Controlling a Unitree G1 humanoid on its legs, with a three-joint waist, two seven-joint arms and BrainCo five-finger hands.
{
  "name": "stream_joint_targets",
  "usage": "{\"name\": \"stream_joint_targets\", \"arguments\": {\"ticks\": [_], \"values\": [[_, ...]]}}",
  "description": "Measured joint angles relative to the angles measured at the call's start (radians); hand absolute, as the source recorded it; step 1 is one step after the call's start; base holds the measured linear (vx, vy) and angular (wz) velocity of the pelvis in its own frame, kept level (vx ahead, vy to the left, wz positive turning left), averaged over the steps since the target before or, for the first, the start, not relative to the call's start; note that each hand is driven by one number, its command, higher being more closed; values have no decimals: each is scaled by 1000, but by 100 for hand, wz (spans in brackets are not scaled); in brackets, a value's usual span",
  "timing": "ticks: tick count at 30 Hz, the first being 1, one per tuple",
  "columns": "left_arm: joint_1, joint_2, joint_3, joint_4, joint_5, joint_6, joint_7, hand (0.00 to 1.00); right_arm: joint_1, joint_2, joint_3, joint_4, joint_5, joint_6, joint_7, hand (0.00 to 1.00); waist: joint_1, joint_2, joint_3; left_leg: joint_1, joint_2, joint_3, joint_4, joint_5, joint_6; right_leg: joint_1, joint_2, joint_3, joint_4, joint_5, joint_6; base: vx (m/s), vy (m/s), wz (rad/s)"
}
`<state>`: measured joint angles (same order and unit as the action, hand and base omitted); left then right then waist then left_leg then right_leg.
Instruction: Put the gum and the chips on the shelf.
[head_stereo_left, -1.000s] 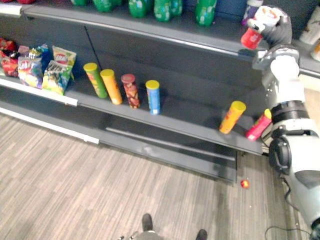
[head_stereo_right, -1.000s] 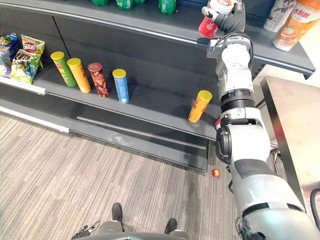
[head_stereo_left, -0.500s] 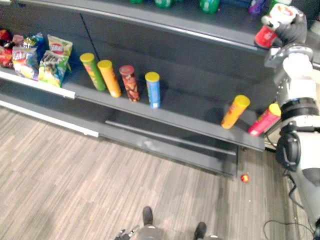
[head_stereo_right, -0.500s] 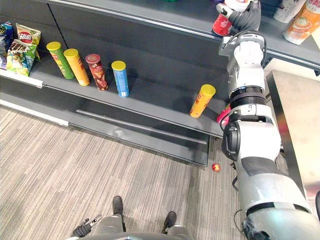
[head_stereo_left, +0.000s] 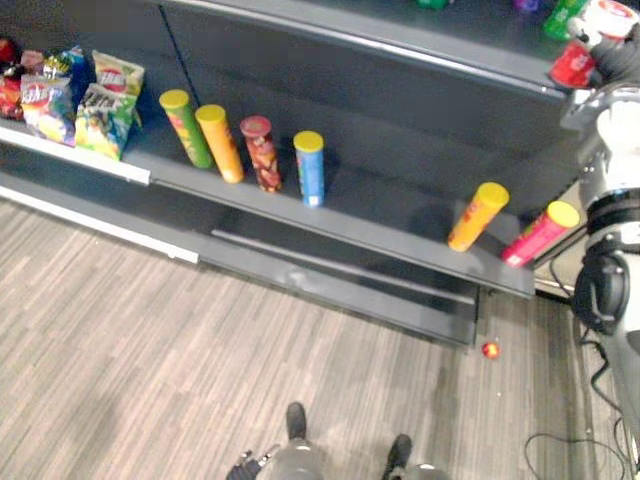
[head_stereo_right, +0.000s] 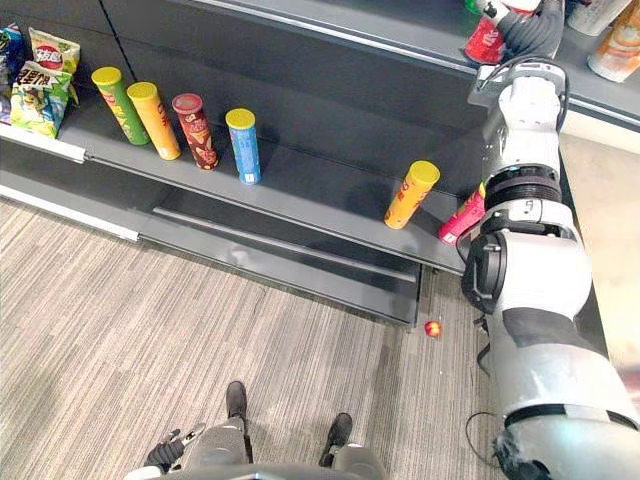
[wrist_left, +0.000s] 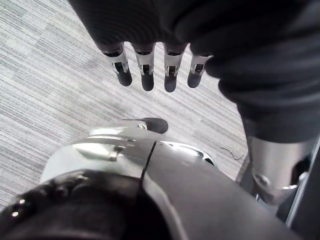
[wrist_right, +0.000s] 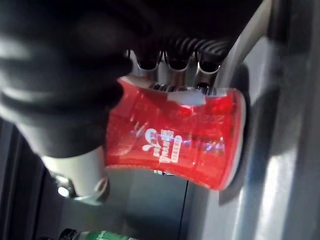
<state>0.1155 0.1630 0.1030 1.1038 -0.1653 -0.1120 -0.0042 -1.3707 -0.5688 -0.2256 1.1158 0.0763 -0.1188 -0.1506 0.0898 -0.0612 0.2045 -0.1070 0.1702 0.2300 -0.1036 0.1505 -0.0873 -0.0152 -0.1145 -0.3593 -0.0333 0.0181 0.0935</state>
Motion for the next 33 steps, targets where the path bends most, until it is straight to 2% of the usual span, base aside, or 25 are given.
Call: {"name": "stream_joint_targets", "arguments": {"ticks": [5, 15, 27, 28, 33], "values": [[-9, 0, -1, 0, -29, -7, 1, 0, -13, -25, 0, -3, 1, -24, -11, 100, 0, -1, 14, -28, -4, -10, 0, 4, 4, -23, -3, -9, 2, 1, 1, 11, 5, 5], [-34, 2, 0, 2, -69, -10, 6, 0, -49, -67, 40, -23, 2, -26, -19, 100, 0, -2, 44, -69, -5, -22, 0, 6, 2, -61, -4, -18, 10, -2, 4, 11, -1, 2], [-37, 2, -2, 0, -69, -11, 14, 0, -51, -72, 39, -38, 2, -26, -20, 100, 1, -1, 51, -74, -6, -25, 0, 15, 9, -68, -6, -21, 20, 0, 0, 6, 1, 0], [-37, 2, -2, 0, -69, -11, 20, 0, -51, -72, 39, -38, 2, -27, -20, 0, 1, -1, 51, -74, -6, -24, 0, 15, 9, -68, -6, -20, 20, 0, 0, 0, 0, 0], [-37, 2, -6, 0, -69, -11, 23, 0, -51, -71, 39, -37, 2, -26, -19, 0, 2, 0, 52, -70, -5, -23, 0, 15, 9, -66, -6, -19, 20, 0, 0, 0, 0, 0]]}}
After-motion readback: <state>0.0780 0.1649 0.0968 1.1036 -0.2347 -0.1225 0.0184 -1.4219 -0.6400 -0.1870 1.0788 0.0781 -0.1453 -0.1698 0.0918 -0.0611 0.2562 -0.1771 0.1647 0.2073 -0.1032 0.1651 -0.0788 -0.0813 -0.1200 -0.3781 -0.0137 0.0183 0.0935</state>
